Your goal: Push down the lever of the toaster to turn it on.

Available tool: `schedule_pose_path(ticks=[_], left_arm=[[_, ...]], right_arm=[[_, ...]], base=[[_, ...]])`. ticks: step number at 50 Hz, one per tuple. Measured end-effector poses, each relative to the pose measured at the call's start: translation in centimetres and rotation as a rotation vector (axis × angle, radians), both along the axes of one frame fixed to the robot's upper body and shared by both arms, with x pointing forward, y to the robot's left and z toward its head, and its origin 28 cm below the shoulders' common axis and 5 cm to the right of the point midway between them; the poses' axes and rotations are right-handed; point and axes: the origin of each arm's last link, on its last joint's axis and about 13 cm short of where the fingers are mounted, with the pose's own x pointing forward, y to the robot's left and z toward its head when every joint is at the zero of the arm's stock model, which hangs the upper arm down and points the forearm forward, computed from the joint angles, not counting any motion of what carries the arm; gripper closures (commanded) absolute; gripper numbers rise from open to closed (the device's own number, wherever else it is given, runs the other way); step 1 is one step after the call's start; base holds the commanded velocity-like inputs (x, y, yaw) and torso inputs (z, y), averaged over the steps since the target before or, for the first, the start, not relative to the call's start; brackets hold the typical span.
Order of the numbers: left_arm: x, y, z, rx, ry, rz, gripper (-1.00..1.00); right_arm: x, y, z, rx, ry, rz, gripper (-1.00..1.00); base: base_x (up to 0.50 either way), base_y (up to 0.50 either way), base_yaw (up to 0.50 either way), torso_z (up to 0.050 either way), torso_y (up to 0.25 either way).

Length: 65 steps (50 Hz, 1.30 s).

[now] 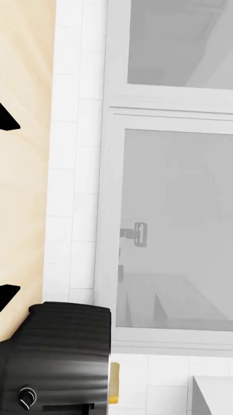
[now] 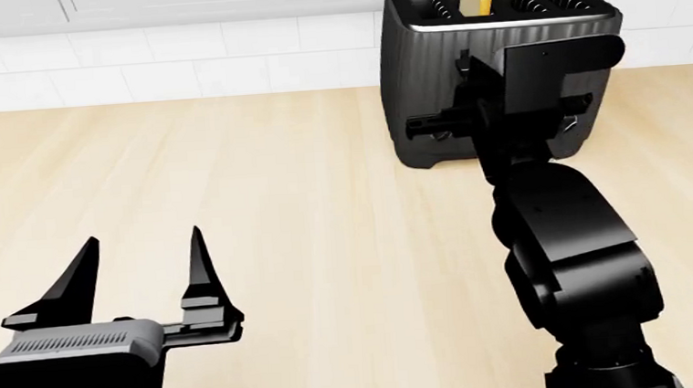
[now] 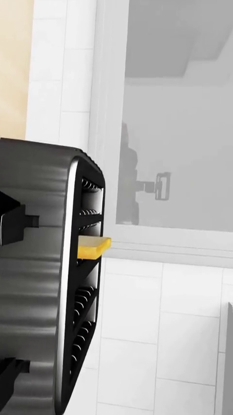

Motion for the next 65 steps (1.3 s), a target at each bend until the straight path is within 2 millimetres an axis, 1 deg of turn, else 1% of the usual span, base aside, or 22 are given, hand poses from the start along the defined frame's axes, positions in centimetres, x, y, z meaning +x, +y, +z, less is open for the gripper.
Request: schedule_pose_path(ticks=[20,43,55,65], left_arm=[[0.3,0.1,-0.5,0.004,0.014,-0.003,-1.0],[0.4,0.2,-0.8,0.003,0.025,-0.001,-1.0],[0.5,0.2,-0.9,0.003,0.029,-0.001,-1.0],[0.4,0.2,-1.0,0.005,0.032,-0.003,-1.0]], right_arm=[[2.3,-0.1,-1.1,0.001,0.047,-0.042,1.0],[4.1,0.3,-1.0,-0.009,0.046,-0.051,1.0],[4.5,0.4,-1.9,-0.004,0.087,-0.053,1.0],[3.9,0.4,-3.0,0.004,0.115,-0.047,1.0]], base=[[0.0,0.0,0.0,0.0,0.0],[0.0,0.0,0.0,0.0,0.0],[0.0,0.0,0.0,0.0,0.0],[0.0,0.0,0.0,0.0,0.0]])
